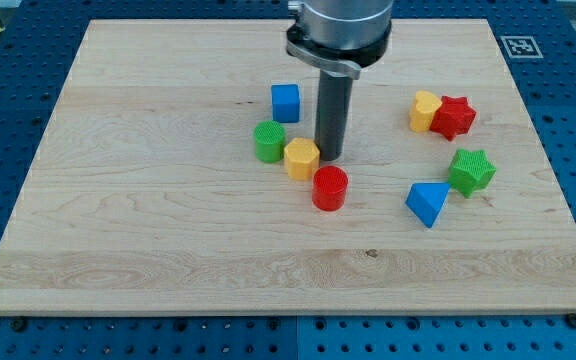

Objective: Slide the blue cube to the vertical top of the yellow hexagon

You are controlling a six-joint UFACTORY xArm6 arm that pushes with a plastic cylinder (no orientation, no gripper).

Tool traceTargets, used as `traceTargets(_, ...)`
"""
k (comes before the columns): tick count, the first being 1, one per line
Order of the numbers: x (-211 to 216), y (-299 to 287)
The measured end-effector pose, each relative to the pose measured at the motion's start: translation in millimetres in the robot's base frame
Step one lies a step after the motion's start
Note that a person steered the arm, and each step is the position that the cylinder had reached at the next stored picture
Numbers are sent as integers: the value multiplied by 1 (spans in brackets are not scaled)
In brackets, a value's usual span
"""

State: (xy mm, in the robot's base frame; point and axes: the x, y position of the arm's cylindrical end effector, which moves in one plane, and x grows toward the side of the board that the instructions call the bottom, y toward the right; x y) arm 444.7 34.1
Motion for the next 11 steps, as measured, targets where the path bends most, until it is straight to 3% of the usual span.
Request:
traceTargets(8,-91,-82)
traceTargets(11,-62,-12)
